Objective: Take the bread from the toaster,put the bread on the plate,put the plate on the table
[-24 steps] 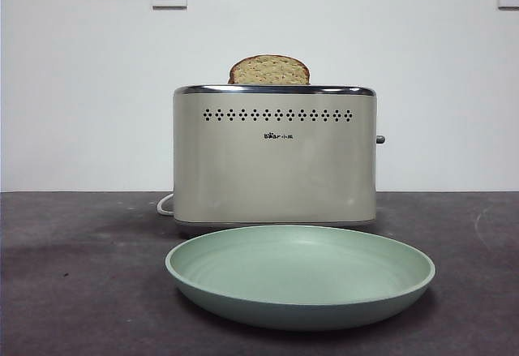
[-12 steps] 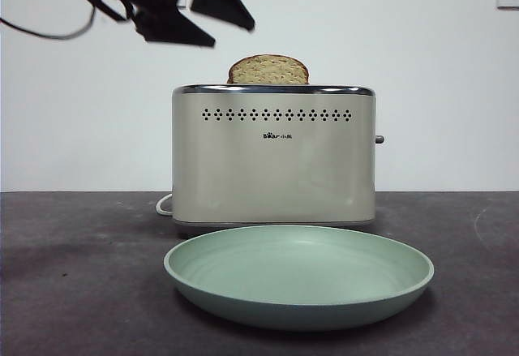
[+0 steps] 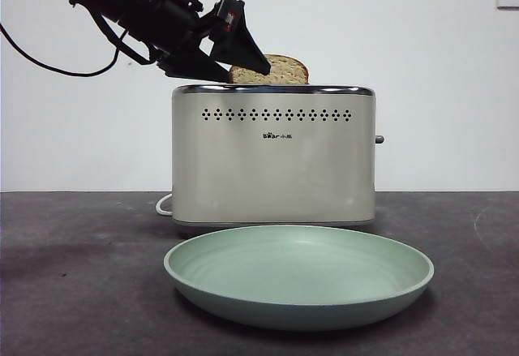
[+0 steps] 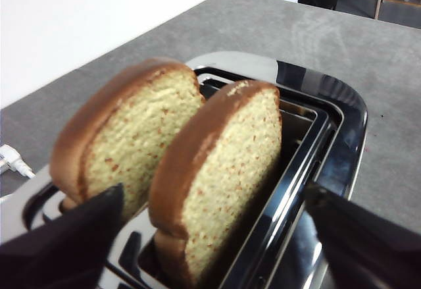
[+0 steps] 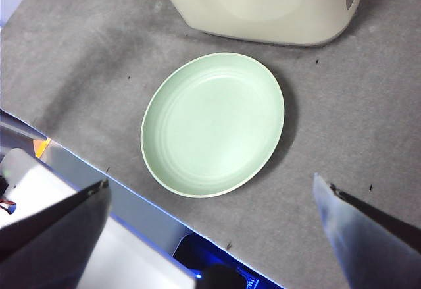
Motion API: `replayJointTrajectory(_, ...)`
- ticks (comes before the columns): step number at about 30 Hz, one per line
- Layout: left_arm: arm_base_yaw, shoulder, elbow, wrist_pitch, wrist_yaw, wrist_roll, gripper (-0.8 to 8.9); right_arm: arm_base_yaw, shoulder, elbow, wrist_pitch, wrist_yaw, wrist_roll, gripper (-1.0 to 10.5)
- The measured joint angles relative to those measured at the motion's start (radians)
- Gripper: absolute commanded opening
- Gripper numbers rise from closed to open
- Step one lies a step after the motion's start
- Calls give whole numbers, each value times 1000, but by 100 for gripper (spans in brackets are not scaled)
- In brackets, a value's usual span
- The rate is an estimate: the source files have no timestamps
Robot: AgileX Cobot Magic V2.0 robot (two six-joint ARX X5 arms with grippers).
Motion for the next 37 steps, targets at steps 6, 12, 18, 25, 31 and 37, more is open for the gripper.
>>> replayJointTrajectory(6,-11,7,0,1,-1,0,62,0,0,0,0,0,0,566)
replayJointTrajectory(12,-16,7,0,1,-5,0,-9,0,0,0,0,0,0,566)
replayJointTrajectory(18,-16,7,0,15,-8,0,-9,0,0,0,0,0,0,566)
replayJointTrajectory(25,-15,7,75,-23,0,-13,-9,0,0,0,0,0,0,566)
replayJointTrajectory(31,-15,5,229,-146,3,-19,-8,0,0,0,0,0,0,566)
replayJointTrajectory(37,-15,-22,378,-320,3,-20,-8,0,0,0,0,0,0,566)
